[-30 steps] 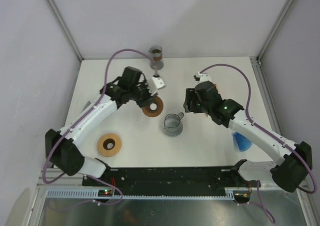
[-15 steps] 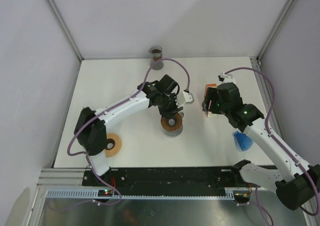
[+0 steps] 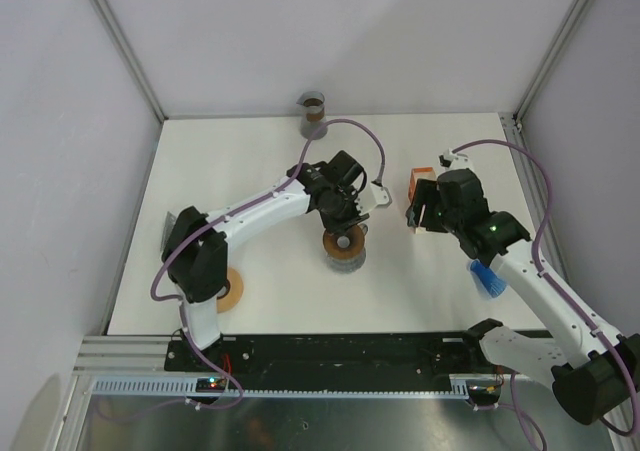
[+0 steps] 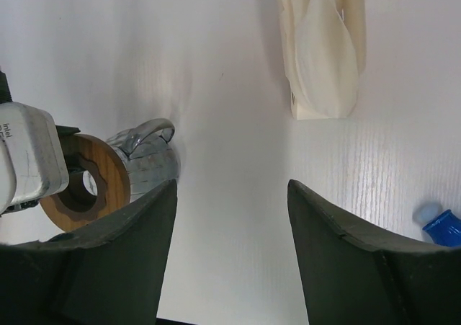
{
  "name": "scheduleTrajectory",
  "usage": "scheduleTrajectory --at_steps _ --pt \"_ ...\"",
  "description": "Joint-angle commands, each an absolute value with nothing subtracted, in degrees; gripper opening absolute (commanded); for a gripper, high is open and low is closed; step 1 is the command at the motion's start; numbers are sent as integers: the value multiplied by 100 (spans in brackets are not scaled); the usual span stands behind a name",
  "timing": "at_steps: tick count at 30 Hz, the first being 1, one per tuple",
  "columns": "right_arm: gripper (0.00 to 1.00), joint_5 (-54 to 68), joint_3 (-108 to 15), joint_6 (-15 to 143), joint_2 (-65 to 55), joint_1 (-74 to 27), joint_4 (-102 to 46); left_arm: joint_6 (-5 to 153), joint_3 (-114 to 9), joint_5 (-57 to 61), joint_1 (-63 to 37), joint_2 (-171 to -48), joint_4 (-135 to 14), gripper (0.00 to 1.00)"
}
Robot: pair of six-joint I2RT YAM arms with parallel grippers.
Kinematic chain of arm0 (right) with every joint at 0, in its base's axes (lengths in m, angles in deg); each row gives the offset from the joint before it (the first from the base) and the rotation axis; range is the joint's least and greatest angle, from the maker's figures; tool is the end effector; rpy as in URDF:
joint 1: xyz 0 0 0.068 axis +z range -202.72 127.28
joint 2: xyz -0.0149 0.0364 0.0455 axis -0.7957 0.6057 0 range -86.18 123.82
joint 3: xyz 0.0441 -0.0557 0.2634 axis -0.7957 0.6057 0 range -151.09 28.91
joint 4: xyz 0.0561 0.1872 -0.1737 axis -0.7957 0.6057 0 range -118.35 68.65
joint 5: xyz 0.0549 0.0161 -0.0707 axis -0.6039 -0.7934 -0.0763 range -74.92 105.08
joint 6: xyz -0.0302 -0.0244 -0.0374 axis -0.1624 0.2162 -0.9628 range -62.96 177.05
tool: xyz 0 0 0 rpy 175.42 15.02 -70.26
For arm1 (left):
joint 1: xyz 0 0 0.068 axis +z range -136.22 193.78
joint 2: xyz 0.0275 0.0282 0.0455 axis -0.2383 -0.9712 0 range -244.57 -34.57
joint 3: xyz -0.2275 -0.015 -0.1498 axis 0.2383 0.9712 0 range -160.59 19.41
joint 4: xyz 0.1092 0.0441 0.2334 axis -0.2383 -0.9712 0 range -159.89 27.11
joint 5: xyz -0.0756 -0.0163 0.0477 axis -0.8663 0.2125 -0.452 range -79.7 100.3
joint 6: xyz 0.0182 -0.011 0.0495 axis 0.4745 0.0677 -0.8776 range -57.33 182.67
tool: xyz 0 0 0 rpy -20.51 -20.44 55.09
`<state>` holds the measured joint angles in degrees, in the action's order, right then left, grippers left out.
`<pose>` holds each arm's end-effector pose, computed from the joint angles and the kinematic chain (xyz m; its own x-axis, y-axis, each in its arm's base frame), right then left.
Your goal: Place the coffee filter in the dripper
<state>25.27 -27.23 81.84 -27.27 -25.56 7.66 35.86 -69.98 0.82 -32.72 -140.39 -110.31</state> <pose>0.1954 0.0930 0.3194 -0.6429 0.1341 -0.7541 -0.0628 0.9720 0.2263 0.2656 -0.2882 0.2578 -0.2061 0.8636 -0.4601 0.9619 0.2651 0.0668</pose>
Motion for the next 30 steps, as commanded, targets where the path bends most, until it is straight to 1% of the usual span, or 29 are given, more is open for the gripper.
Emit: scheduleTrajectory --at_steps 1,3,7,9,13,15,19,23,25,26,30 --pt "68 2509 -2718 8136 -2870 -2608 727 3623 -7267 121 -3321 -14086 -11040 0" --pt "68 2509 -2704 8127 -2877 -2622 738 3615 -7263 93 -3321 -14115 -11036 5" --pt "68 2482 -2695 8114 -2899 -2663 743 3585 -7283 45 -3315 -14127 -11043 29" --pt "68 2461 -2698 8113 -2897 -2677 740 3577 -7300 19 -3319 -14105 -11044 39" --pt "69 2469 -2692 8104 -2888 -2711 757 3540 -7331 7 -3319 -14047 -11043 54" --pt "69 2493 -2693 8086 -2888 -2751 781 3526 -7356 9 -3316 -14028 -11035 60" --pt "72 2541 -2688 8056 -2926 -2887 813 3518 -7414 65 -3317 -13980 -11043 67" --pt "83 2858 -2688 7982 -3057 -3122 925 3477 -7499 166 -3321 -13782 -11037 72" --pt "93 3291 -2683 8008 -3181 -3311 1056 3456 -7530 192 -3323 -13623 -11045 76" --pt "96 3489 -2678 8051 -3228 -3426 1154 3442 -7527 202 -3319 -13519 -11044 77" --pt "99 4273 -2592 8442 -3455 -3967 1565 3369 -7278 162 -3243 -13114 -11037 80"
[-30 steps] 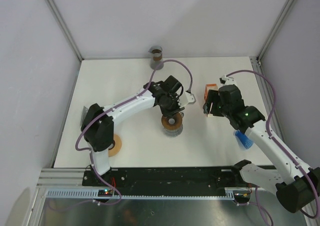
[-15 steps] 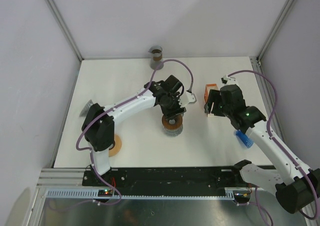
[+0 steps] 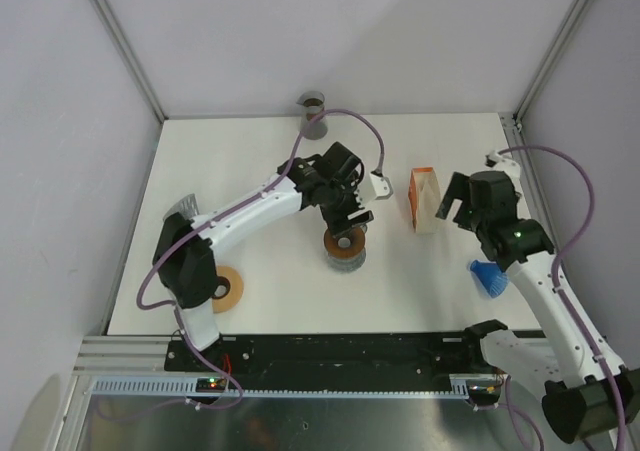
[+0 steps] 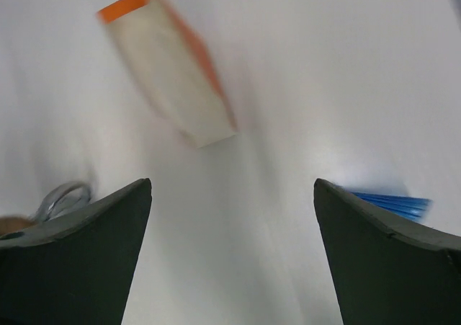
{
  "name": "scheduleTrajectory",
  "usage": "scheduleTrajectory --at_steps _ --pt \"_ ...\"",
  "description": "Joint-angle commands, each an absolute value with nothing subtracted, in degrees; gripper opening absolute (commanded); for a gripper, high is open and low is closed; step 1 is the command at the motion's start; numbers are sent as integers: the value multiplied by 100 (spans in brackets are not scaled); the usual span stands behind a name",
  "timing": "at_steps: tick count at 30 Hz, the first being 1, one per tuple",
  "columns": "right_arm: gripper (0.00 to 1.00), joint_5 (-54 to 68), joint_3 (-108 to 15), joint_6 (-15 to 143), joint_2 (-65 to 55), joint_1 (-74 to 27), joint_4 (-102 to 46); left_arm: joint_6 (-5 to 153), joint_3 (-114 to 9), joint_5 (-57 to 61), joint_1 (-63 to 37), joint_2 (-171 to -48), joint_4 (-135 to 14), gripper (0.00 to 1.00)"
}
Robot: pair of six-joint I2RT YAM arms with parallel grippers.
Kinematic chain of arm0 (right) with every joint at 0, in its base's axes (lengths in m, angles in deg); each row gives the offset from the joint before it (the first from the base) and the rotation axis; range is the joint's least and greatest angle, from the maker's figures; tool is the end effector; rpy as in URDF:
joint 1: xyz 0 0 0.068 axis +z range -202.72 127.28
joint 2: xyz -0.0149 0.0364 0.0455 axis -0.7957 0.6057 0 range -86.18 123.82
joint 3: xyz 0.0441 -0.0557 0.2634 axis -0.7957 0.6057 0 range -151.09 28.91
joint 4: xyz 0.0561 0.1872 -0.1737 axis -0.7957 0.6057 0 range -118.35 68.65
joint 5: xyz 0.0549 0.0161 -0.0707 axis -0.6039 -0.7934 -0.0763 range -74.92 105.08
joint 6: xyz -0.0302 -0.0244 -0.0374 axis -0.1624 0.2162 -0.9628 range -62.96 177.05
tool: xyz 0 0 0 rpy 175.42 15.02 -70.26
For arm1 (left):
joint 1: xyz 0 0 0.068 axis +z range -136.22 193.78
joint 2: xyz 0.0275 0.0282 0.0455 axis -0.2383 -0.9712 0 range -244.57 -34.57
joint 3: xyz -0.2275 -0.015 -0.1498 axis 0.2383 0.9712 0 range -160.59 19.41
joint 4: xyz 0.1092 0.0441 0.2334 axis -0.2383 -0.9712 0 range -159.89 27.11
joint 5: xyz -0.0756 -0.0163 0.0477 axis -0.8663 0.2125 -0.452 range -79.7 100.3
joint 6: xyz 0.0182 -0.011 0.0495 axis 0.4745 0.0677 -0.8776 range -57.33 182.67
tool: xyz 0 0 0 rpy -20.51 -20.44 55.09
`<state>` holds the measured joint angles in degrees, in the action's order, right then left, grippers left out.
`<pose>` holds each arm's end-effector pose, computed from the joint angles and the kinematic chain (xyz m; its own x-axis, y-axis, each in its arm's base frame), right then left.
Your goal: Place the coffee filter in the dripper
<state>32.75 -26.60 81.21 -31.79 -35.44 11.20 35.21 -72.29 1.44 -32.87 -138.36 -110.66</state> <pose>0.1891 0.0474 0.3258 -0.5645 0.2329 -0.7919 0.1919 0.9701 0.1486 0.2637 -0.2871 0.2829 -0.1708 0.8448 -0.5070 0.9584 0.2618 0.1134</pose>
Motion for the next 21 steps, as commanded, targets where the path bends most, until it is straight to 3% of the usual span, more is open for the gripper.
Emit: scheduleTrajectory --at_steps 1,6,9,15,21 --pt "99 4336 -2518 8475 -3519 -4114 1620 3368 -7155 91 -3200 -13019 -11032 80" --pt "99 4046 -2097 8520 -3738 -5245 1677 3394 -6600 -369 -2563 -12521 -11019 81" --pt "92 3450 -1817 8459 -3825 -5975 1536 3366 -6220 -647 -2042 -12278 -10944 81" --pt "90 3293 -1425 8700 -3608 -6473 1314 3313 -5531 -1208 -1208 -11836 -10696 81" --pt "89 2168 -1365 8780 -3034 -7536 834 3267 -5011 -1380 -929 -11547 -10430 81"
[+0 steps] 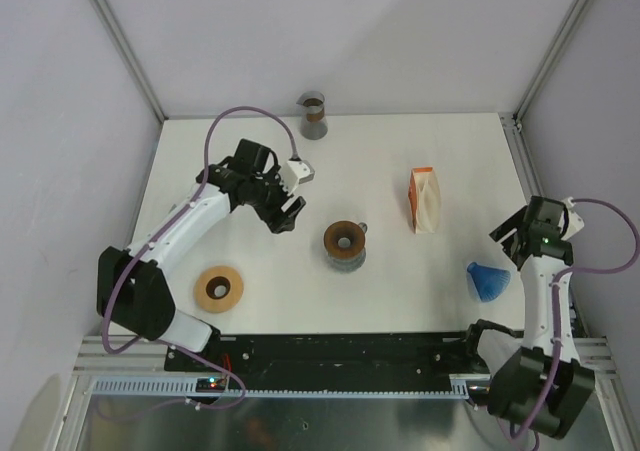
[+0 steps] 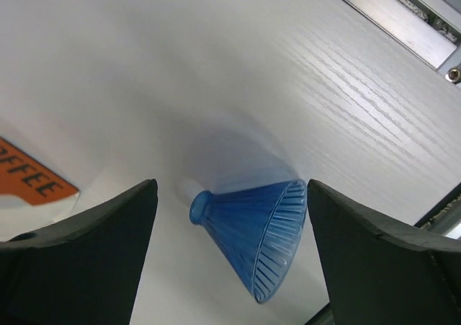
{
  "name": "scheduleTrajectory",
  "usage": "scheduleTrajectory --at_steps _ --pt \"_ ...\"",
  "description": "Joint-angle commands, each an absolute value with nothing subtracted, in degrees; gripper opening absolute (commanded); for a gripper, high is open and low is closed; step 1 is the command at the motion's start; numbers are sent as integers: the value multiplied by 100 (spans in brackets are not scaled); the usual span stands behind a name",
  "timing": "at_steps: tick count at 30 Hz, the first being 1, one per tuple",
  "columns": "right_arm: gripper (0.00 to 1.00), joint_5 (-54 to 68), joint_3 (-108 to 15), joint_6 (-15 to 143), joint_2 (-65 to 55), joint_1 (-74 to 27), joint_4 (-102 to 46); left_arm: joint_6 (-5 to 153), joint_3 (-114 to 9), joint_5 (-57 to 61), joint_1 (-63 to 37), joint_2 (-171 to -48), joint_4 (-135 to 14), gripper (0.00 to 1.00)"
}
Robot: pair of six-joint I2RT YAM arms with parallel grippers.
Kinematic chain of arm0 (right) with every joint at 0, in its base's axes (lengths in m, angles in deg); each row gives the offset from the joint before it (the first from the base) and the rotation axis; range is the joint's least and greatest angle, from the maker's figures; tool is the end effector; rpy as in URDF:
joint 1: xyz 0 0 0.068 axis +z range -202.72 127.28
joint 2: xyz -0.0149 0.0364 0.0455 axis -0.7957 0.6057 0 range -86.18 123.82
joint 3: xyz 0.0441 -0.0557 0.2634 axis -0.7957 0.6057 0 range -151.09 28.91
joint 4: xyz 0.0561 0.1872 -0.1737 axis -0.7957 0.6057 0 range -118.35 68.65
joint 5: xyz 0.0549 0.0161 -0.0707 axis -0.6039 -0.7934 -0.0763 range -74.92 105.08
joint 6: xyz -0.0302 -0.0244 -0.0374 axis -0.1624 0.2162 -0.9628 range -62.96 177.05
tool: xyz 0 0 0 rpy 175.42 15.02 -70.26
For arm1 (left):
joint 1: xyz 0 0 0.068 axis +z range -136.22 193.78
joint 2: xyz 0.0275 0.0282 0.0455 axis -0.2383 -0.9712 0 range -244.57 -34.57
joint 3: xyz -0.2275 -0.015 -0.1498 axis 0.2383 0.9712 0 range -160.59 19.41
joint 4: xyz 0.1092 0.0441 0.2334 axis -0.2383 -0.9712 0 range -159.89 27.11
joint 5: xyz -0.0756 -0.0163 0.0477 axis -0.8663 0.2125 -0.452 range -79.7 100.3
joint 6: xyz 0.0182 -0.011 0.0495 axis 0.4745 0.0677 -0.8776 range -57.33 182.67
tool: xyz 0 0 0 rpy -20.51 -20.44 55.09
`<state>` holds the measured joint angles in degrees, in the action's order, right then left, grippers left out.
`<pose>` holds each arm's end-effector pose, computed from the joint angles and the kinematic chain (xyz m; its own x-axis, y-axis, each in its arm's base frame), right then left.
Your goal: Place the coffee filter in the dripper
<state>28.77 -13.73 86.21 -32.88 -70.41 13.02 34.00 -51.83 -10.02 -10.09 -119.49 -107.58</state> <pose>0.1698 -0.0631 0.2532 -0.4444 0.6387 -0.6281 0.7450 0.6529 0.1369 0.2740 -0.1346 0.2854 -0.4211 0.6784 -0.6020 0.8527 0.5223 -0.0078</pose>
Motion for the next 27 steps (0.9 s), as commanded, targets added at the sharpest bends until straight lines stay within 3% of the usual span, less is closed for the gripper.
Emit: scheduleTrajectory --at_steps 1,5,10,18,23,27 --pt "88 2088 -1356 8719 -2930 -7608 793 3251 -4945 -1392 -914 -11523 -10408 81" --pt "89 1572 -1099 8569 -2649 -7680 567 3203 -4850 -1387 -839 -11446 -10363 81" --pt "79 790 -647 8705 -2500 -7676 340 3186 -4836 -1376 -797 -11409 -10336 81" --pt "74 720 -551 8827 -2914 -7563 540 3187 -4844 -1347 -775 -11403 -10332 80" --pt "66 599 -582 8646 -3113 -7302 496 3176 -4830 -1354 -775 -11354 -10332 80" --pt "73 827 -596 8727 -3323 -6520 528 3153 -4821 -1361 -769 -11360 -10334 80"
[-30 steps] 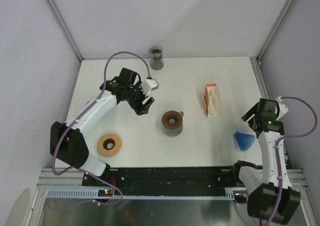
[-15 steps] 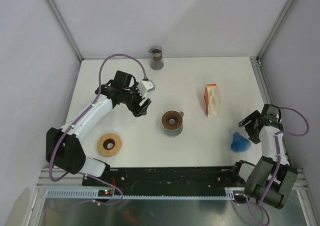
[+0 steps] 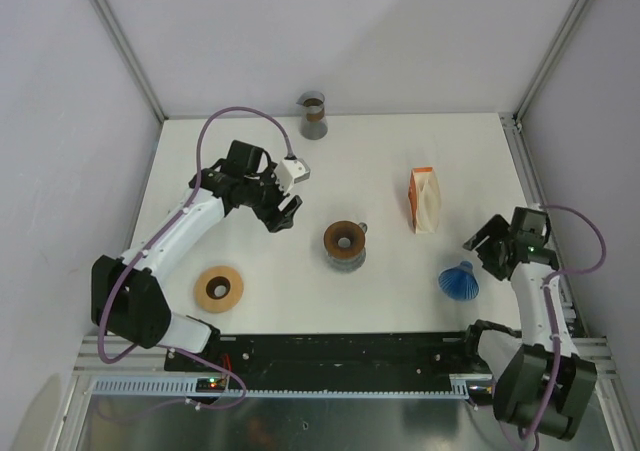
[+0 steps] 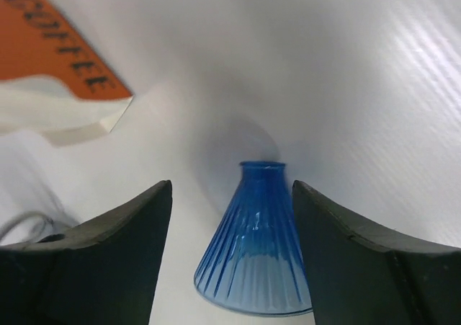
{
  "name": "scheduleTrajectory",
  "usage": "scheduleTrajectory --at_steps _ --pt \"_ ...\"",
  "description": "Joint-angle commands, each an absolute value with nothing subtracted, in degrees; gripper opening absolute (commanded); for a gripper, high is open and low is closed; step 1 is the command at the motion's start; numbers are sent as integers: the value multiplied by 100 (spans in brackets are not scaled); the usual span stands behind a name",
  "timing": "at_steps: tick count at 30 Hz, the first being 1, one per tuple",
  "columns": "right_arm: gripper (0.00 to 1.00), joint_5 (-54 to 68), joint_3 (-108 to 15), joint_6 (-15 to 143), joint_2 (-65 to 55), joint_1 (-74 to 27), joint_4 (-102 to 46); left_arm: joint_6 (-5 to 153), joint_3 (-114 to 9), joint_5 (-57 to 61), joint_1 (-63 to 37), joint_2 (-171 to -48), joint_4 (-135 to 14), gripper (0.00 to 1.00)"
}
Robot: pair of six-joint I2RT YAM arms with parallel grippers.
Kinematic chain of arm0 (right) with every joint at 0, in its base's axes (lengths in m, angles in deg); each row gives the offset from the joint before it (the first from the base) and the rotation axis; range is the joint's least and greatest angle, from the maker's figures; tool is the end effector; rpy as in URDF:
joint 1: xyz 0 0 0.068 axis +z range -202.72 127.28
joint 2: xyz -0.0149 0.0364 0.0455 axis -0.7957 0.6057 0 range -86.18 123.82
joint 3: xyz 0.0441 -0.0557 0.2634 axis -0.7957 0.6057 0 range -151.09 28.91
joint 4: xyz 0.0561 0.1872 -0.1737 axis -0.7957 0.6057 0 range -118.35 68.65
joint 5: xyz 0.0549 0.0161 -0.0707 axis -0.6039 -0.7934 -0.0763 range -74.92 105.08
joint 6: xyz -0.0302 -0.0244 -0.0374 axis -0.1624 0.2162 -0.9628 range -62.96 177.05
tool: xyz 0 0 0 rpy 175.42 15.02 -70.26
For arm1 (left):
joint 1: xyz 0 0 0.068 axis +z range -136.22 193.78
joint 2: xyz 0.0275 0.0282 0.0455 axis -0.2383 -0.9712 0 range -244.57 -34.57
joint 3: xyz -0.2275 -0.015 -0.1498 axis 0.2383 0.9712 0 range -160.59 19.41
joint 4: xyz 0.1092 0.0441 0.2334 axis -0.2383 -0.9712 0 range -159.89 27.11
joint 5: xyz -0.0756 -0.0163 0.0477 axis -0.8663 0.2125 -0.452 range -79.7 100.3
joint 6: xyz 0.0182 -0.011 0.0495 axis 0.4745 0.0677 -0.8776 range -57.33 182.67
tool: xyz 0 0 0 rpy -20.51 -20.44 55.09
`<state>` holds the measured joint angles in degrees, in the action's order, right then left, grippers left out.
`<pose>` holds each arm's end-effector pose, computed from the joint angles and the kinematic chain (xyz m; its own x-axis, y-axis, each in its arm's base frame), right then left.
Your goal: Place the coffee filter in the dripper
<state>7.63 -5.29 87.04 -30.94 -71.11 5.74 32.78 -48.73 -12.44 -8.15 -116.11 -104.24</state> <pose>0.1743 -0.0532 0.2087 -0.5531 0.7063 -0.4419 0.5992 0.7057 0.3779 0.2685 -0.1228 0.2890 -0.3819 0.6493 -0.6577 0.8557 0.5174 0.0139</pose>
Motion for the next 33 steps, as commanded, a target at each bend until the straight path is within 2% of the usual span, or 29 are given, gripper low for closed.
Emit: scheduleTrajectory --at_steps 1,5,7,11,14,17,20,25,28,33 --pt "75 957 -619 8763 -3299 -6248 560 3154 -4819 -1370 -772 -11363 -10333 80" --pt "76 1670 -1010 8816 -2995 -5306 885 3131 -4806 -1413 -767 -11364 -10331 80" --pt "80 2124 -1330 8792 -2798 -4850 1169 3112 -4795 -1431 -766 -11360 -10336 80" --pt "82 2768 -2461 8176 -2231 -4017 1837 3087 -4789 -1484 -771 -11361 -10338 80" --pt "83 3469 -3390 7086 -1787 -3174 2117 3086 -4802 -1557 -767 -11361 -10339 80" --pt "86 4018 -3716 5422 -1569 -2343 2557 3083 -4791 -1569 -766 -11318 -10338 81" --pt "88 4425 -3729 4457 -1351 -1537 3773 3067 -4773 -1561 -766 -11291 -10335 81" --pt "88 4602 -3459 4124 -1392 -780 5041 3051 -4791 -1598 -767 -11295 -10337 81" --pt "88 4365 -2995 3627 -1833 -676 5201 3037 -4773 -1613 -766 -11247 -10337 81" --pt "89 5304 -1832 2578 -2484 -608 4396 3035 -4770 -1630 -771 -11192 -10345 81"
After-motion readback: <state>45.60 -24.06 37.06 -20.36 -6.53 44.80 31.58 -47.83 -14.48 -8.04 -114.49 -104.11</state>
